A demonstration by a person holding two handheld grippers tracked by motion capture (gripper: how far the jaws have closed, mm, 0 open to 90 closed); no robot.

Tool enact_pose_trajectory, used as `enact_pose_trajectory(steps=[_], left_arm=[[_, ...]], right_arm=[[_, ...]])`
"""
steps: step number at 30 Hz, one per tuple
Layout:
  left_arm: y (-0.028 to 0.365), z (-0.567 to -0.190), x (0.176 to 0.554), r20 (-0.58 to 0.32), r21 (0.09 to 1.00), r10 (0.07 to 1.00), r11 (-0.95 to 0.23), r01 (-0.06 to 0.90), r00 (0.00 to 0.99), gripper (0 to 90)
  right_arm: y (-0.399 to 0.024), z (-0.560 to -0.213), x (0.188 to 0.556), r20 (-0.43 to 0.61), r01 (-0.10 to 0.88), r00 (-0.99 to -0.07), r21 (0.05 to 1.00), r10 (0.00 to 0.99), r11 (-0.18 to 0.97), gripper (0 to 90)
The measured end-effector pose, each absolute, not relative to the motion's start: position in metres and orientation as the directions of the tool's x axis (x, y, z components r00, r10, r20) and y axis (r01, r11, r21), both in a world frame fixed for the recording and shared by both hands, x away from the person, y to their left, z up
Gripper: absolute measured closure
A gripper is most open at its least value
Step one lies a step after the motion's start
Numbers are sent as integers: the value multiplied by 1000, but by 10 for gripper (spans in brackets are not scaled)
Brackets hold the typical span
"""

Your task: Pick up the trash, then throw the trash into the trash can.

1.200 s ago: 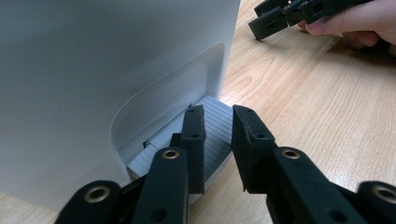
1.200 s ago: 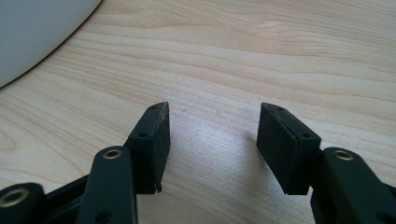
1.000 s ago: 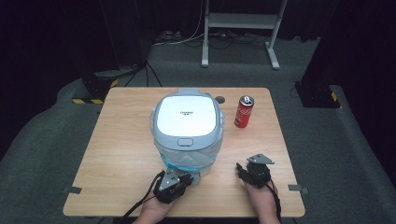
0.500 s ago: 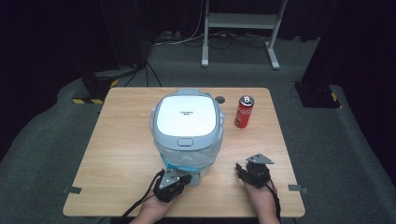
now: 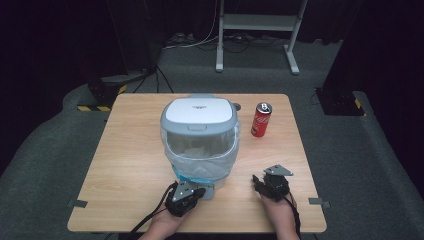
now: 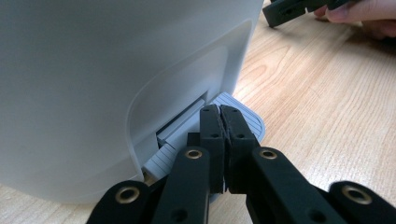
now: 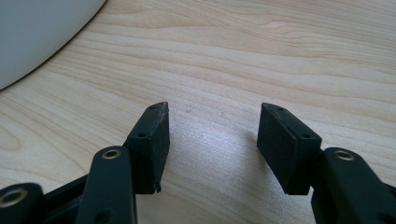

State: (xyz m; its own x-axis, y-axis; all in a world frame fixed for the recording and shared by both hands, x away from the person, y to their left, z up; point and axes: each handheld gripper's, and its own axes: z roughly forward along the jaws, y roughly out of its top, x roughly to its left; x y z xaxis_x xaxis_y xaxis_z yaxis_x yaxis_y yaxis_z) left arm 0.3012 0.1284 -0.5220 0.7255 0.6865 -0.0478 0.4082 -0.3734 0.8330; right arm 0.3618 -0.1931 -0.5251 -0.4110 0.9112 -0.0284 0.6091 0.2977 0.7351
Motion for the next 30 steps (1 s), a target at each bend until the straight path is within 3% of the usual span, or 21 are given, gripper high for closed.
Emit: enact_pose_trajectory(steps=[8, 15, 20, 24, 30], left_arm=[[127, -523, 307, -63, 801, 695, -393, 452, 716, 896], [126, -523, 308, -85, 799, 691, -383, 464, 718, 887], [125, -522, 307, -61, 797, 689, -402, 451, 722, 805], [123, -523, 308, -27, 804, 664, -429, 411, 747, 790], [123, -522, 307, -40, 795, 675, -425, 432, 737, 788]], right_arm=[[-193, -525, 363, -28, 610, -411, 735, 911, 298, 430], [-193, -520, 364, -50, 583, -419, 751, 906, 311, 334], [-195, -506, 378, -26, 569, -398, 777, 917, 270, 332], [-192, -495, 392, -49, 552, -400, 784, 915, 283, 330], [-196, -479, 430, -39, 541, -357, 806, 933, 240, 327]])
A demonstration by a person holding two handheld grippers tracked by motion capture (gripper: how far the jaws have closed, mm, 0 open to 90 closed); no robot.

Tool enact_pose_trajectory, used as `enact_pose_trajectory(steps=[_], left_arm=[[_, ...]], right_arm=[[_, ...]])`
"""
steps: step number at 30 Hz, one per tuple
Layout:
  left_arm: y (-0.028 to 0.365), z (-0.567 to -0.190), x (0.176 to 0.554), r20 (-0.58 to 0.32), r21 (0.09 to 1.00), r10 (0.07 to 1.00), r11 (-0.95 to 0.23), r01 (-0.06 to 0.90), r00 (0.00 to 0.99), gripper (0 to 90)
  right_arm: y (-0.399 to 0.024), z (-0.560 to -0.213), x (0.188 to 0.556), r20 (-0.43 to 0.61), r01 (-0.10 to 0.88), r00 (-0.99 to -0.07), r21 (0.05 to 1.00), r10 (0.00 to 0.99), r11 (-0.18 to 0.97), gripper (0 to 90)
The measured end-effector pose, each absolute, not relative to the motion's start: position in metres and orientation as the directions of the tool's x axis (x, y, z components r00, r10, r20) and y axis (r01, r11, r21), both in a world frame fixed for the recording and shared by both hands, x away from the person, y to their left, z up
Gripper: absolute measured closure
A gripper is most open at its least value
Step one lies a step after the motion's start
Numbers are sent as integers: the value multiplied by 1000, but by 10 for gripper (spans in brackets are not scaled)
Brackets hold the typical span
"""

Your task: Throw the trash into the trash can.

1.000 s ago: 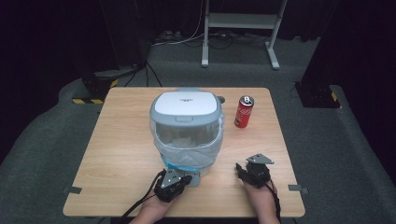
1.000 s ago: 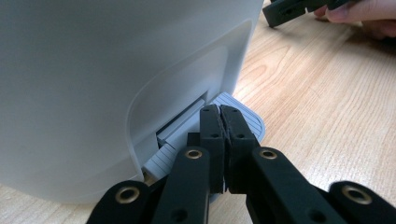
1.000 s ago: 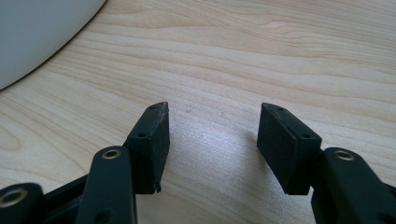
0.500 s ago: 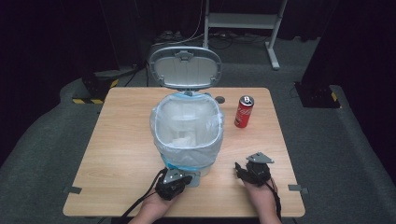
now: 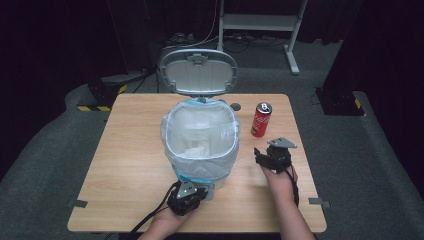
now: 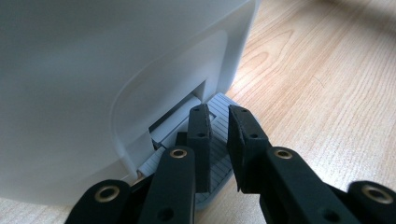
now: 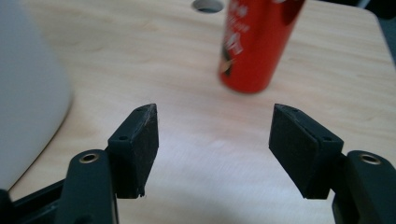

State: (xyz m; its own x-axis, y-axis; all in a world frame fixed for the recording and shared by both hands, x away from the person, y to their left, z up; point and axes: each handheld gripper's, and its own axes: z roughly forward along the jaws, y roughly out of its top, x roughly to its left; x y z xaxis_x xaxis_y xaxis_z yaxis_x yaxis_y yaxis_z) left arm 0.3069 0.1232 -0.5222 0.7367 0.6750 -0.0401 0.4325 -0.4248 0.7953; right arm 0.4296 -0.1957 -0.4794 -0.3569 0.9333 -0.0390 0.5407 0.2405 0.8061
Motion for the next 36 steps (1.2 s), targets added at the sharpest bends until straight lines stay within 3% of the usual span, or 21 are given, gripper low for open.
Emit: enact_pose_trajectory(steps=[5, 12, 25, 29, 31, 36], left_arm=[[123, -522, 307, -40, 795, 676, -424, 433, 736, 786], [123, -522, 308, -44, 795, 670, -425, 432, 741, 774], [123, -522, 308, -46, 796, 664, -427, 429, 746, 757], [123, -522, 308, -48, 797, 661, -426, 427, 748, 755], [123, -522, 308, -47, 797, 659, -429, 426, 751, 755], [123, -522, 308, -53, 797, 660, -423, 430, 749, 756]], right_arm=[[-201, -476, 456, 18, 545, -320, 822, 947, 168, 305], [-208, -469, 502, 93, 528, -245, 848, 965, 52, 194], [-192, -459, 536, 28, 483, -231, 871, 972, 90, 170], [-186, -458, 544, 15, 469, -233, 877, 972, 99, 237], [-185, -457, 546, 21, 488, -232, 868, 973, 97, 334], [-182, -447, 534, -18, 458, -250, 879, 968, 135, 342]])
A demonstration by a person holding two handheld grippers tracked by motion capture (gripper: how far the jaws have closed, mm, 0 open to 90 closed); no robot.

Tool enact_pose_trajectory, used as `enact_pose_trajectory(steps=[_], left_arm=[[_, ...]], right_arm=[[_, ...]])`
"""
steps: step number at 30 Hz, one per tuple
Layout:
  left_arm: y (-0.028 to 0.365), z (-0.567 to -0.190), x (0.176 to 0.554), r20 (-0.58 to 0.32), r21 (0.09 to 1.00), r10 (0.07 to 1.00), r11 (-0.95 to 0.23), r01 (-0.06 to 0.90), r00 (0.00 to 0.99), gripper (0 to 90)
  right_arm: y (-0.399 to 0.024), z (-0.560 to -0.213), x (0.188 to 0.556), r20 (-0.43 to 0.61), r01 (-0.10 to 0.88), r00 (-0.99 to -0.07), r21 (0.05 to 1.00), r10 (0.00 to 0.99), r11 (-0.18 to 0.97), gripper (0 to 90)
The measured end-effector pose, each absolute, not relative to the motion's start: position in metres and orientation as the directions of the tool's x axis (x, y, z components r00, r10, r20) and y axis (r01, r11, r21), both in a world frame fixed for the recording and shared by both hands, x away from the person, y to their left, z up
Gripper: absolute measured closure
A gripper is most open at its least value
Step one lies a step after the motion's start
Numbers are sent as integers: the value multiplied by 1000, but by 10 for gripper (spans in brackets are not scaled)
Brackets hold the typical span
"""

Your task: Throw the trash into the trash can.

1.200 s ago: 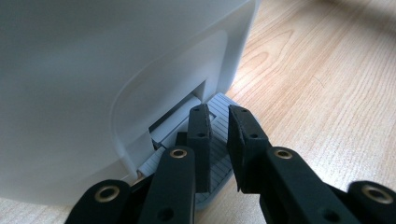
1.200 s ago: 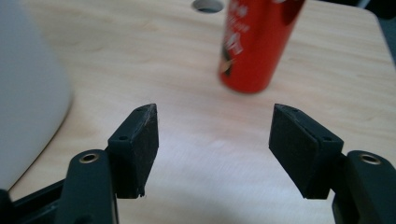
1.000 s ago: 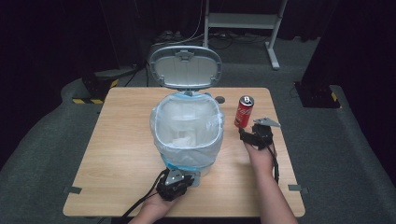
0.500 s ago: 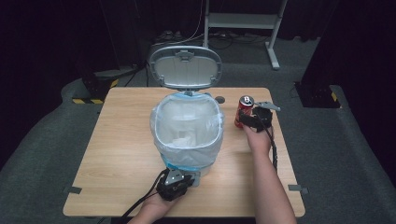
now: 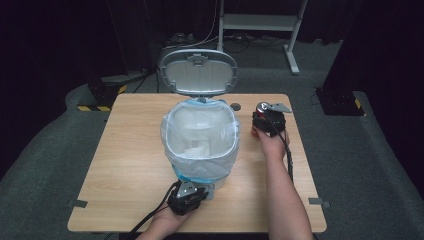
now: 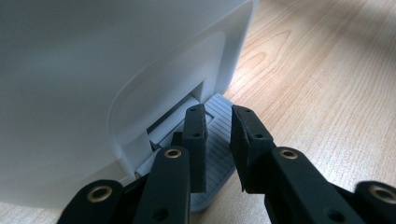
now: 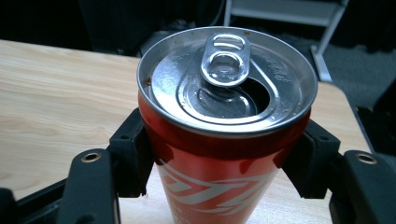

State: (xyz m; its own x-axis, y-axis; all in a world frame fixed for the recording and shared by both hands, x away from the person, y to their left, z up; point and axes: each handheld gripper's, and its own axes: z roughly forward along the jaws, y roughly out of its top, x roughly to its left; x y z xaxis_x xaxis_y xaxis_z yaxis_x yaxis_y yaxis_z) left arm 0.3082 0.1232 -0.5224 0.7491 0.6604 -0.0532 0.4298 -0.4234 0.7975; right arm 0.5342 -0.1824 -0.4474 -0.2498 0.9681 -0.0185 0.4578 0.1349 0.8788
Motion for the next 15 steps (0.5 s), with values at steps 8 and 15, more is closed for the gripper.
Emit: enact_pose_trajectory(steps=[8, 15], left_arm=[[124, -522, 310, -43, 803, 656, -426, 417, 754, 756], [124, -522, 310, -42, 803, 656, -427, 416, 754, 755]], right_arm=[[-187, -428, 494, -12, 386, -282, 914, 959, 125, 341], [-190, -422, 447, -40, 339, -305, 929, 951, 148, 341]])
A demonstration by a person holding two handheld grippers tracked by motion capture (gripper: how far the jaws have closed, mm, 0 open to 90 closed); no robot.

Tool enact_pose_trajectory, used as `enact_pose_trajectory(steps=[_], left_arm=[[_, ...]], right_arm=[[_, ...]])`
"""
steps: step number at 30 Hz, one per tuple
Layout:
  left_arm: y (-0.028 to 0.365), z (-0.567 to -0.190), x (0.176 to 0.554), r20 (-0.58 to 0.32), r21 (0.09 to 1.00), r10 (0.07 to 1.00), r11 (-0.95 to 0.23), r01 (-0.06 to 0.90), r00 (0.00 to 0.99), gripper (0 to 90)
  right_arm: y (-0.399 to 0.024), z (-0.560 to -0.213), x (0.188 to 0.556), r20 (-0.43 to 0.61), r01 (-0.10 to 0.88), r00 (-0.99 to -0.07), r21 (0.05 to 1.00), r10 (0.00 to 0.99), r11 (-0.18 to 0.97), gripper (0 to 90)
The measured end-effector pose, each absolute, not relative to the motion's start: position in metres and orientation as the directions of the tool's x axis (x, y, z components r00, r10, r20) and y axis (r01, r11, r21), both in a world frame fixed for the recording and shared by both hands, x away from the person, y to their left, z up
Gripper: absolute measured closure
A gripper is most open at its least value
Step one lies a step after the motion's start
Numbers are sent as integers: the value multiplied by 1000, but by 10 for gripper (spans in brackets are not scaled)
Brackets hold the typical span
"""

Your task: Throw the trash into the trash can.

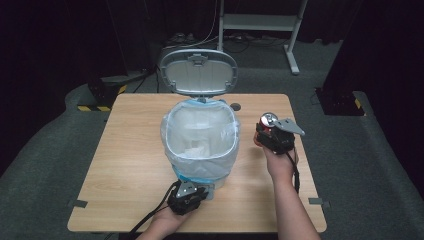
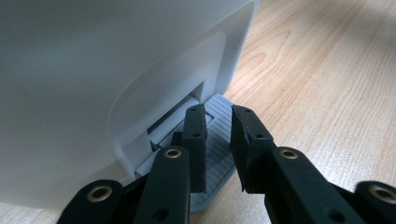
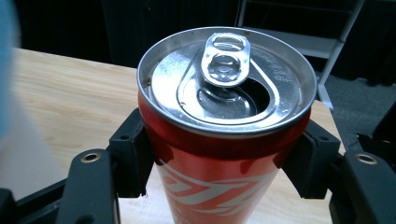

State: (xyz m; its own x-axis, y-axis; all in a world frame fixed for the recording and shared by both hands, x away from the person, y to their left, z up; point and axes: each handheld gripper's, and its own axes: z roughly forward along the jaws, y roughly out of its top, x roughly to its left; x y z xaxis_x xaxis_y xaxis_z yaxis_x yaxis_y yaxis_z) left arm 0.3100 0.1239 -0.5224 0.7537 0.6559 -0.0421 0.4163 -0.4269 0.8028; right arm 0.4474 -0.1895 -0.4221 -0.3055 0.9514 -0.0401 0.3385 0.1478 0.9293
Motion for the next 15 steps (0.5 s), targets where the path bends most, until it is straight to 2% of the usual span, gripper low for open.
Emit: enact_pose_trajectory(steps=[3, 5, 8, 15], left_arm=[[123, -522, 309, -39, 803, 658, -427, 416, 752, 755], [123, -523, 308, -68, 797, 666, -412, 442, 743, 755], [123, -523, 309, -45, 803, 659, -423, 419, 751, 755], [124, -523, 310, -54, 804, 659, -417, 424, 750, 755]], right_arm=[[-191, -415, 422, -37, 305, -319, 942, 947, 140, 341], [-192, -411, 410, -39, 286, -328, 948, 944, 138, 342], [-192, -407, 399, -38, 266, -336, 955, 941, 133, 341], [-191, -394, 364, -69, 196, -360, 969, 930, 148, 341]])
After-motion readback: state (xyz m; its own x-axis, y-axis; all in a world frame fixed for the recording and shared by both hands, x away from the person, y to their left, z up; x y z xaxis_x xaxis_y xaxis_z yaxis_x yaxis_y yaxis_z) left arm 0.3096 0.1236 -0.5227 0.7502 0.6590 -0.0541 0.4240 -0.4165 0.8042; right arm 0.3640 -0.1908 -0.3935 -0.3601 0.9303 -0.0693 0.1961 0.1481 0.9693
